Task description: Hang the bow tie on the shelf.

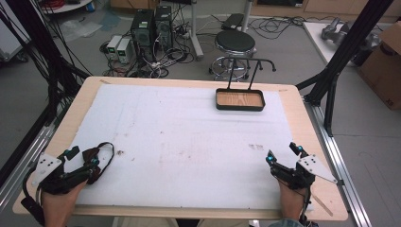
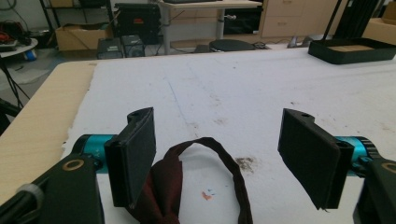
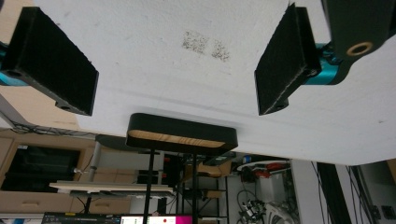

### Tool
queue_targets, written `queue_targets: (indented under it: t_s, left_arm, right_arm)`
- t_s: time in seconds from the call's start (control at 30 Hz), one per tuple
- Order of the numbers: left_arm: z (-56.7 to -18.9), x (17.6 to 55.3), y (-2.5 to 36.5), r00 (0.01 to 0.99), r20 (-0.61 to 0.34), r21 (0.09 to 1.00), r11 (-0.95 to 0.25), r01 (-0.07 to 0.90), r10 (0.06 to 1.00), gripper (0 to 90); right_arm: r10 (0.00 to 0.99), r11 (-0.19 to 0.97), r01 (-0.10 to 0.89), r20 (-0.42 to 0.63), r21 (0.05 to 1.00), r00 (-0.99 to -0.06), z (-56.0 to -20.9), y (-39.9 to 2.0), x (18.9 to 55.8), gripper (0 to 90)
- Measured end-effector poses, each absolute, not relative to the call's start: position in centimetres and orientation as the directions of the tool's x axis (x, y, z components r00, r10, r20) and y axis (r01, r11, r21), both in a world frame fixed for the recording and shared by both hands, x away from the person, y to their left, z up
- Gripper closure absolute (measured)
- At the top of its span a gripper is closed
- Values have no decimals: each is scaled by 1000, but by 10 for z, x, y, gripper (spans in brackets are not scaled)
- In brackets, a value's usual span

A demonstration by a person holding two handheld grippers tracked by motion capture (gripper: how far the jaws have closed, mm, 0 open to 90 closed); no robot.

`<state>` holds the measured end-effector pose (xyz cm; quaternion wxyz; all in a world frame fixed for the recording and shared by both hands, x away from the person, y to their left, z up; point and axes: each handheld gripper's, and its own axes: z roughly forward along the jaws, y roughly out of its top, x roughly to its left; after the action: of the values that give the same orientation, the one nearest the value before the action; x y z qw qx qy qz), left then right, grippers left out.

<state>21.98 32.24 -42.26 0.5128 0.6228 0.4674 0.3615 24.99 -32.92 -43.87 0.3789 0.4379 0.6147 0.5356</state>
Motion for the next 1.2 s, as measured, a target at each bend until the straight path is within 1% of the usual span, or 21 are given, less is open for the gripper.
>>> queue_targets:
  t_s: [0.57,1.2]
  left_arm:
    - [-424,219,322,294,-21,975,-46,218,956,284]
    - [-424,219,325,278,-28,971,-40,236,960,295]
  right_arm:
    - [936,81,134,-30,988,-351,-439,-325,251,126]
    - [935,79,141,-24,987,-354,-439,-324,251,126]
